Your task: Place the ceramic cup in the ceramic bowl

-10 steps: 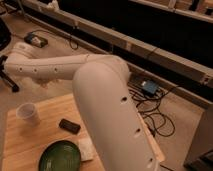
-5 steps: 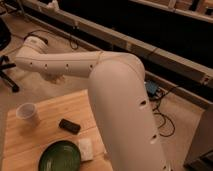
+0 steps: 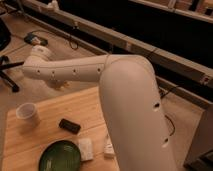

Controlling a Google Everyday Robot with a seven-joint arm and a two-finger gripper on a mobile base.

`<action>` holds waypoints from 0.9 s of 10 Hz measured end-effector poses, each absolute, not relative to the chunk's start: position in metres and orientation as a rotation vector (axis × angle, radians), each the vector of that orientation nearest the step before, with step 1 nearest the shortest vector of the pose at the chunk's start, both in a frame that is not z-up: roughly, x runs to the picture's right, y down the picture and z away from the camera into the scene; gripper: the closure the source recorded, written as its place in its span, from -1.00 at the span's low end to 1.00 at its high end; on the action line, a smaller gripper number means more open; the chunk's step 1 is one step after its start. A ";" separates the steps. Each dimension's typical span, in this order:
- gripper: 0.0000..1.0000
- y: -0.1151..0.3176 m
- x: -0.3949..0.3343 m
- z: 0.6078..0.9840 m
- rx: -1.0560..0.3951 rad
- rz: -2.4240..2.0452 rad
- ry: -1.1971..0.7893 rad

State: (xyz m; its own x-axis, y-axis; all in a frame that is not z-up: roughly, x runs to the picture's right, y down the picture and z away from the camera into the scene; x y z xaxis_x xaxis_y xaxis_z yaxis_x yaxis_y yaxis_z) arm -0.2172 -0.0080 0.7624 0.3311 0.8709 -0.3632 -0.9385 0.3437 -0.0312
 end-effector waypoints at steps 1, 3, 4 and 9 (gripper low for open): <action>-0.60 -0.007 -0.229 0.754 -0.268 1.197 0.282; -0.60 0.003 -0.263 0.730 -0.288 1.208 0.198; -0.60 0.012 -0.280 0.717 -0.304 1.221 0.155; -0.60 0.027 -0.327 0.727 -0.529 1.335 -0.050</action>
State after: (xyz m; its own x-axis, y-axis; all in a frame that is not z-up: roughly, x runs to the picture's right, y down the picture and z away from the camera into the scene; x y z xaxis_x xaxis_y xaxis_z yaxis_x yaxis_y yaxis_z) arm -0.3265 0.0270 0.7271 0.2512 0.9318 -0.2621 -0.9096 0.1347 -0.3930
